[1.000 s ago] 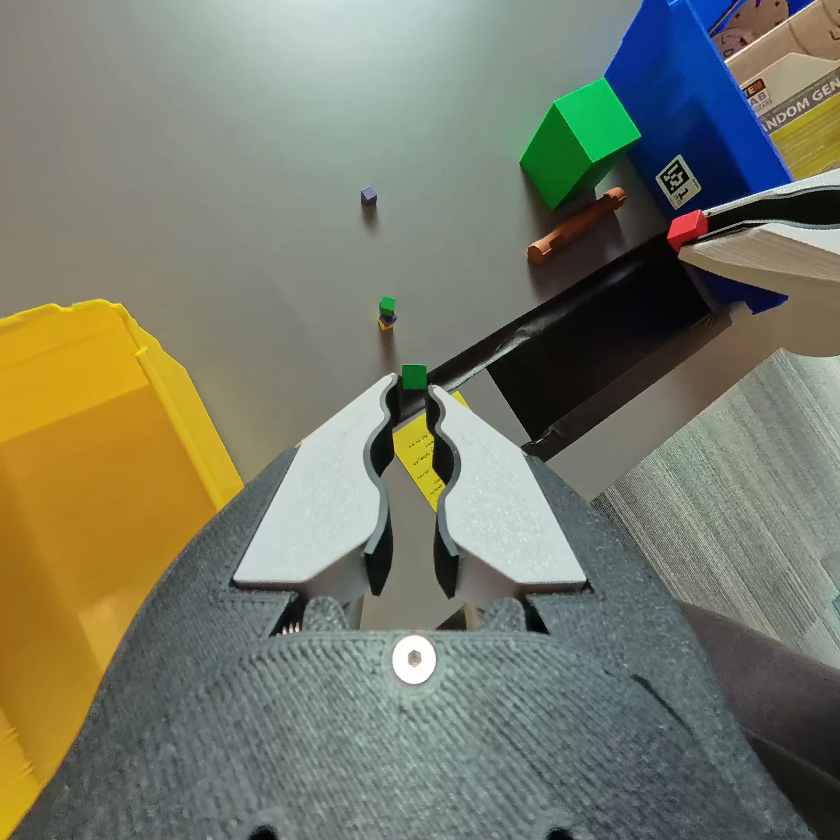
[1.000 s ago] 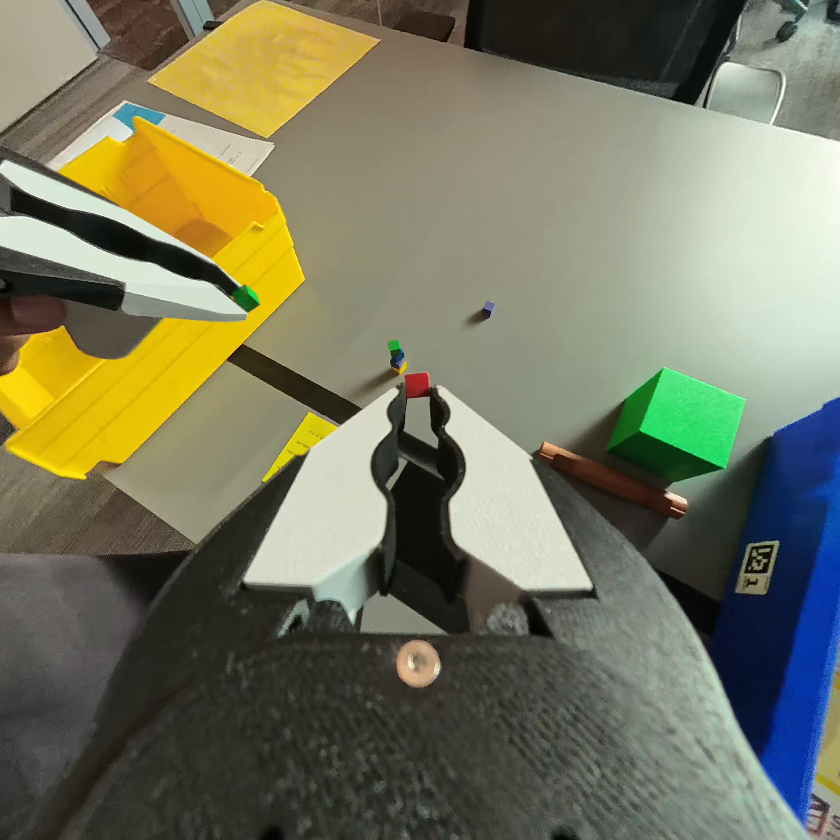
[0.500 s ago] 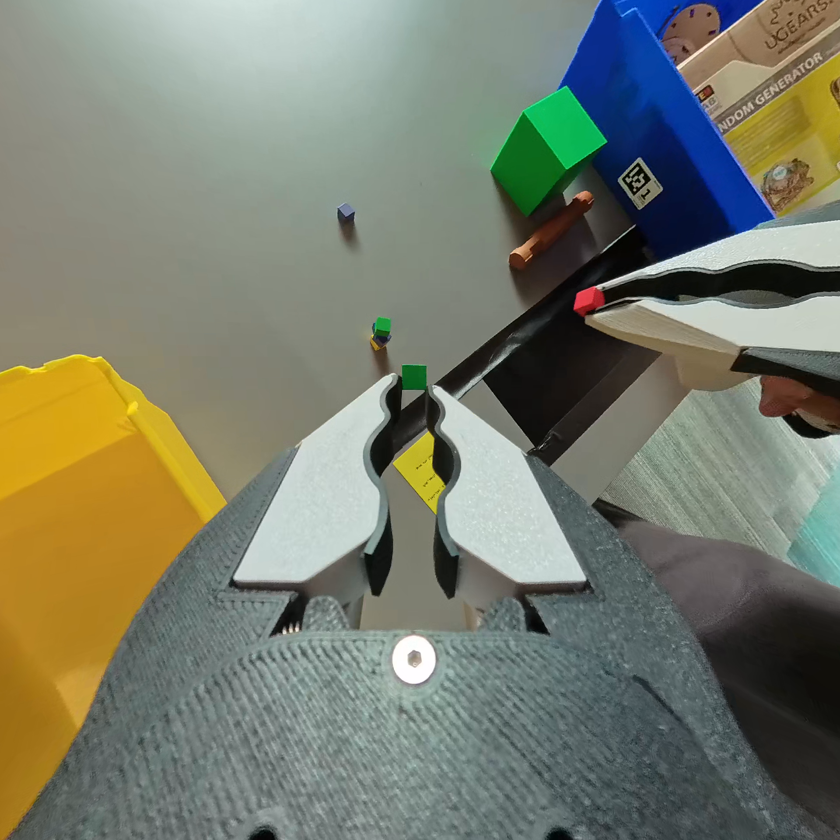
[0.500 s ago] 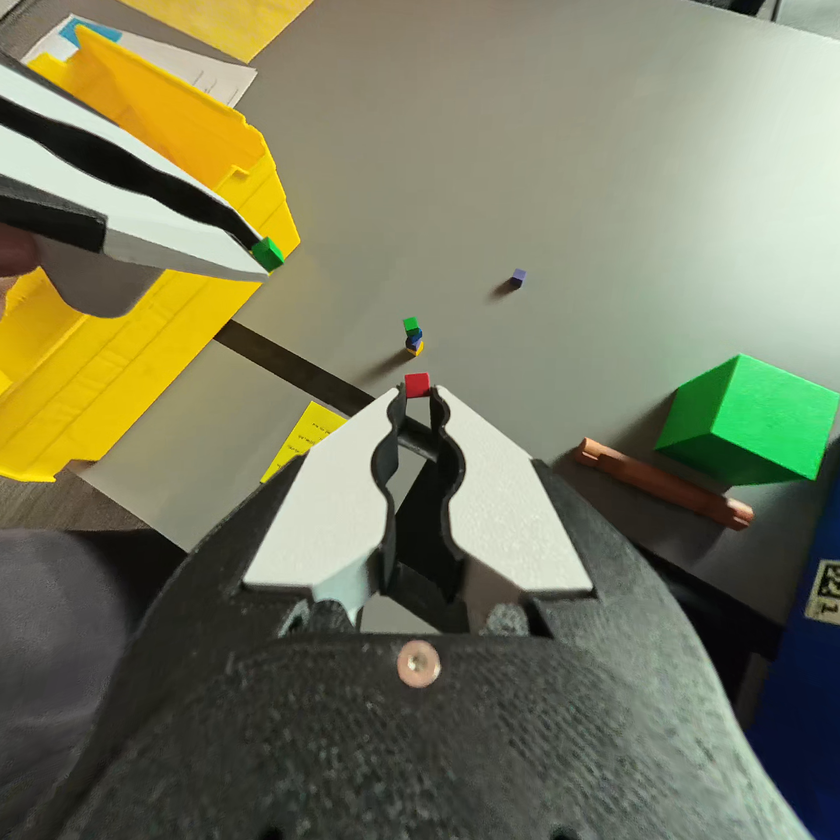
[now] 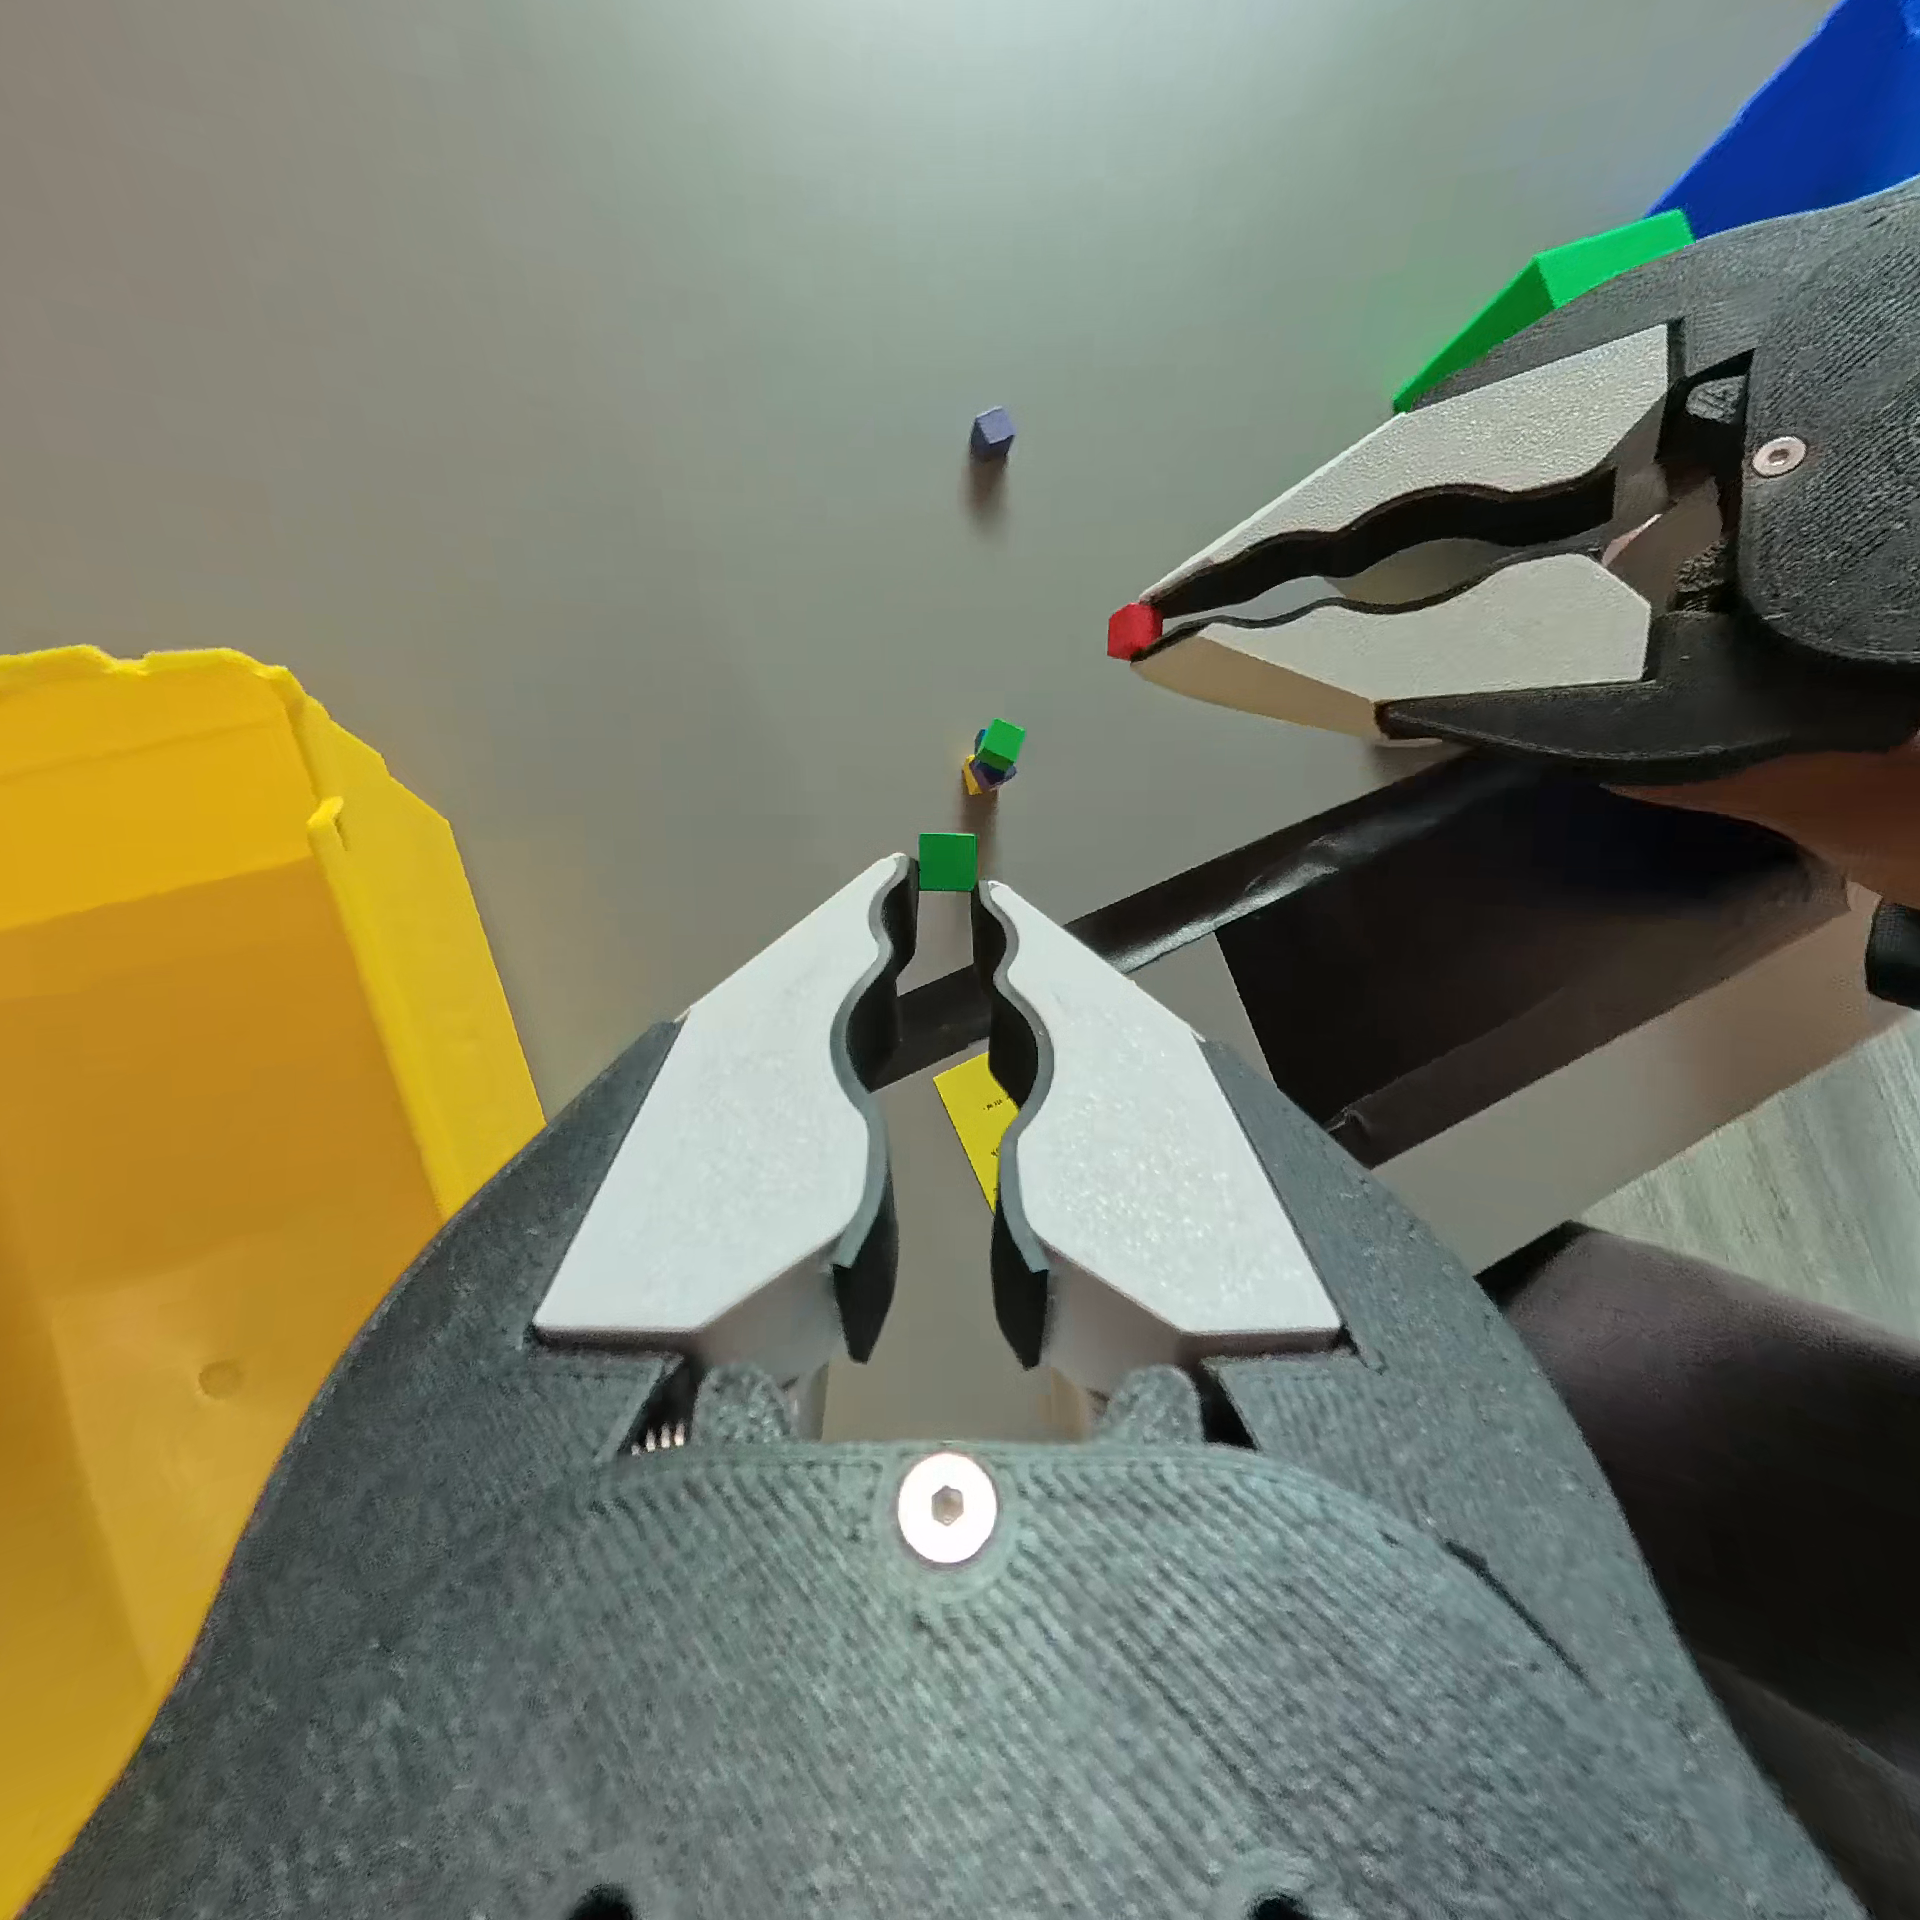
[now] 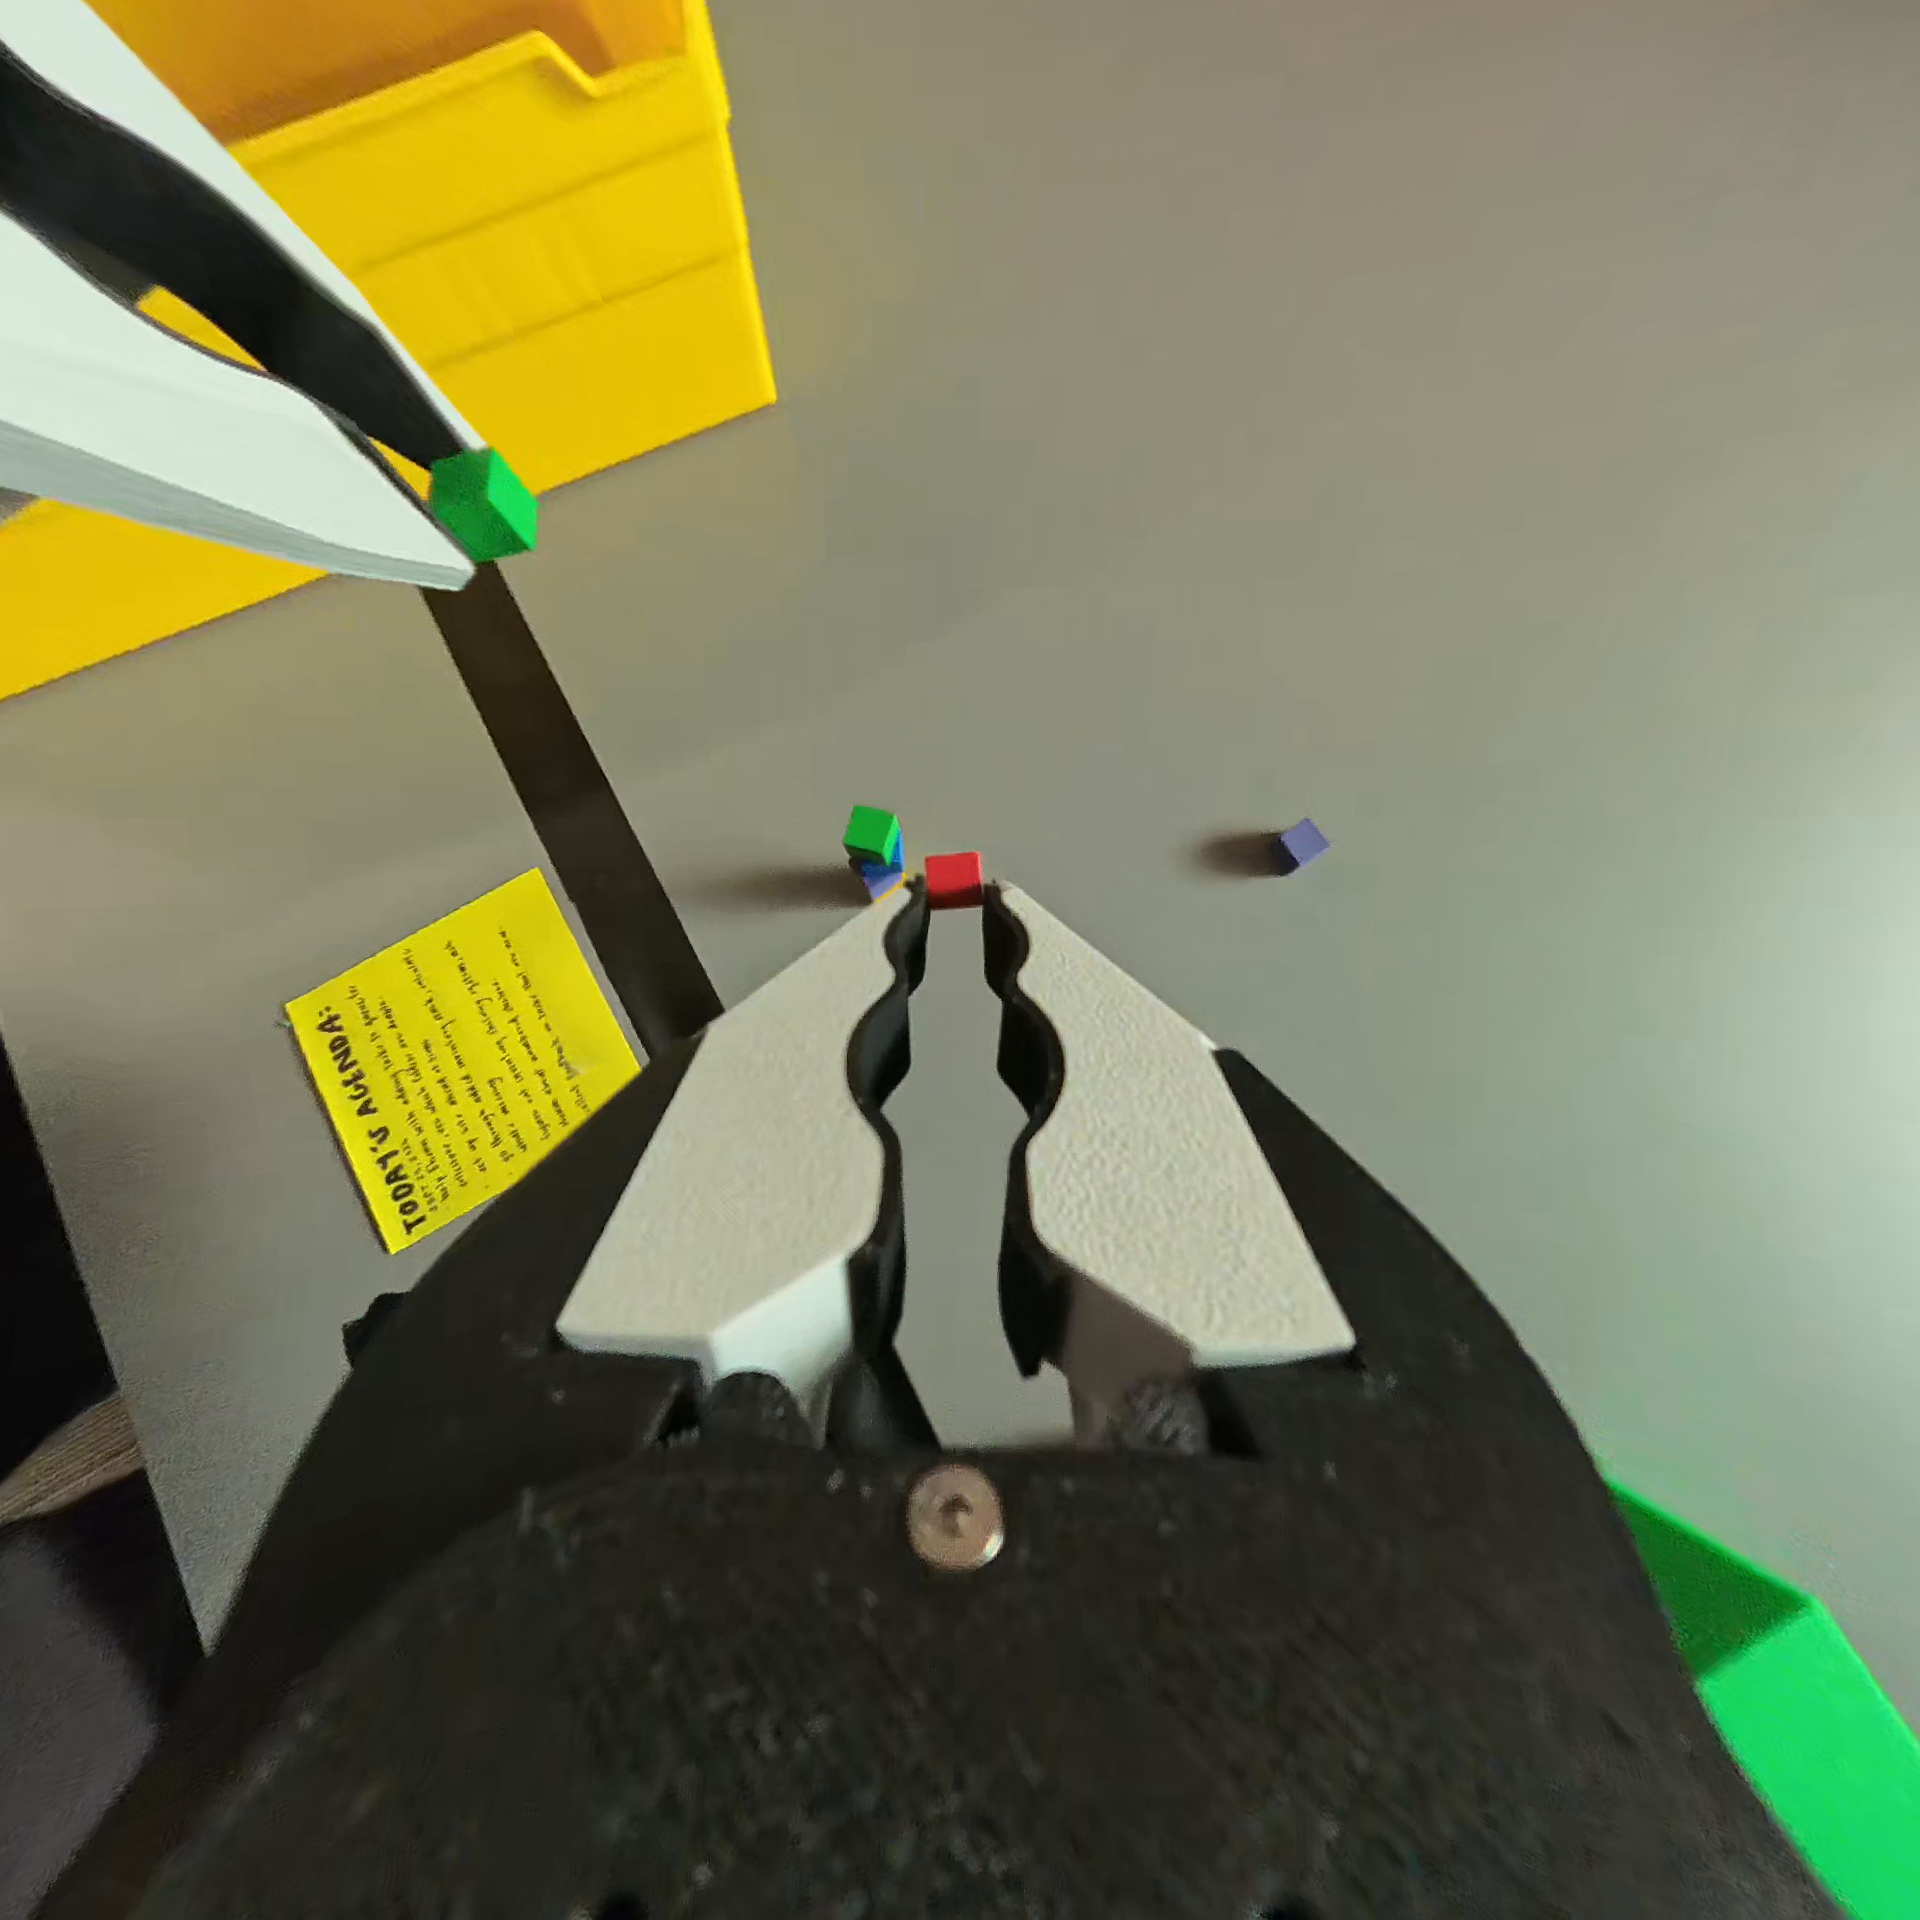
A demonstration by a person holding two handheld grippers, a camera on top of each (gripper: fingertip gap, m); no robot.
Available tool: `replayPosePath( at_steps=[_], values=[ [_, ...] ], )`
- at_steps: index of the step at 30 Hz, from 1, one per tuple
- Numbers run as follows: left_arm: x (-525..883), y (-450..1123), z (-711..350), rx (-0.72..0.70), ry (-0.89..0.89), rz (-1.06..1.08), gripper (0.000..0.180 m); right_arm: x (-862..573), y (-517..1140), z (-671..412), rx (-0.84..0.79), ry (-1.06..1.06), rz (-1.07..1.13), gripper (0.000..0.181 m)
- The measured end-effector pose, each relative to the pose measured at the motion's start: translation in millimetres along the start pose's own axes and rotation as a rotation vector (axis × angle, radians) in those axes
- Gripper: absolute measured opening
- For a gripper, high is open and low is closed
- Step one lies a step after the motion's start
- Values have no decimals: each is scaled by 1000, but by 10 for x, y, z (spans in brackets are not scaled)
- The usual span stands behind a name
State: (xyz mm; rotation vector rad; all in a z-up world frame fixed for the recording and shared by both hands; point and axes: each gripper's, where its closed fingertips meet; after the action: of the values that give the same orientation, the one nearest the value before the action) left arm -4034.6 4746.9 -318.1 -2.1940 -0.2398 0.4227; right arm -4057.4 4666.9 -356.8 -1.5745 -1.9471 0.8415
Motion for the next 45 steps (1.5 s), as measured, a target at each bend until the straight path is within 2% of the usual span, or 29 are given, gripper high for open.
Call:
replayPosePath(
  at_steps=[6,28,45],
  values=[
    [12,79,57,-18,-129,-39,7,78,145,19,24,-68,-125,9],
    [100,147,90,-17,-79,60,7,222,370,11,151,-84,-104,9],
    [57,178,57,-17,-86,68,7,251,358,35,160,-87,-103,9]
  ],
)
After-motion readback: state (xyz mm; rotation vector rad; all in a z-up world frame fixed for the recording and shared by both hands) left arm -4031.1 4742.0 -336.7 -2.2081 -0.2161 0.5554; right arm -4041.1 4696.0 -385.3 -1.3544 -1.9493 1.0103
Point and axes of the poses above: each gripper's, where its closed fingertips meet, y out along the fingers, z out of its underside, x = y × z across the jaws, and after that the axes turned 1 degree about z, right-handed
